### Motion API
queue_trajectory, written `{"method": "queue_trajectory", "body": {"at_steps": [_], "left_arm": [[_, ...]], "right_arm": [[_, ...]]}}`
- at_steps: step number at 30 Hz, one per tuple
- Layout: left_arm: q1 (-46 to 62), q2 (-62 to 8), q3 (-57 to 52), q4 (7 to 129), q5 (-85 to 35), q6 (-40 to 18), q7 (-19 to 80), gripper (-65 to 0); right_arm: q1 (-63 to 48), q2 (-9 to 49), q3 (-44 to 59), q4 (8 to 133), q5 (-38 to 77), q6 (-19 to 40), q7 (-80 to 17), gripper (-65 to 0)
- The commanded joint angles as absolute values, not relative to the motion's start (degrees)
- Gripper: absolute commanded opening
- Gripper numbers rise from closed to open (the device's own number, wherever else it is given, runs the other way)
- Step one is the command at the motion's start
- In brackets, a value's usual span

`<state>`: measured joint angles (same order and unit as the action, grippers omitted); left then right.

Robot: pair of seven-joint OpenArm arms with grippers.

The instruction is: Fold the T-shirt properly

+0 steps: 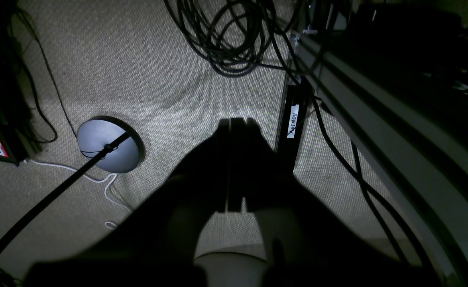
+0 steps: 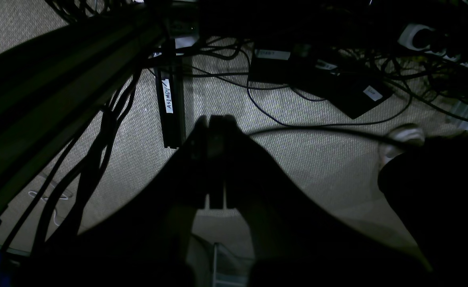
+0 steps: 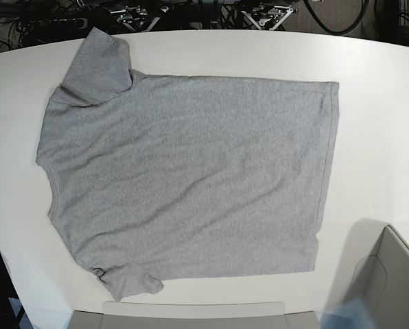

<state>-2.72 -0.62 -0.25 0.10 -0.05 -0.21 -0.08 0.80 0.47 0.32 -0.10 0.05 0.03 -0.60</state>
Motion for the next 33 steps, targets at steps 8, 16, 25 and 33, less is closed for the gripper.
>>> {"method": "queue_trajectory", "body": {"at_steps": [8,16,25,33], "left_arm": [[-2.7,-0.5,-0.1,0.1,0.0,0.0,-0.4,-64.9],[-3.1,-0.5,0.0,0.3,0.0,0.0,-0.4,-64.9],[-2.9,-0.5,0.0,0.4,0.0,0.0,-0.4,-64.9],[-2.7,-2.0,-0.2,0.5,0.0,0.0,-0.5,-64.9]], "right_arm": [[0.7,1.6,0.0,0.0,0.0,0.4,-0.5,-64.6],[0.7,2.2,0.1,0.0,0.1,0.4,-0.5,-64.6],[0.8,2.1,0.1,0.0,0.0,0.4,-0.5,-64.6],[0.4,2.2,0.0,0.0,0.0,0.4,-0.5,-64.6]]}}
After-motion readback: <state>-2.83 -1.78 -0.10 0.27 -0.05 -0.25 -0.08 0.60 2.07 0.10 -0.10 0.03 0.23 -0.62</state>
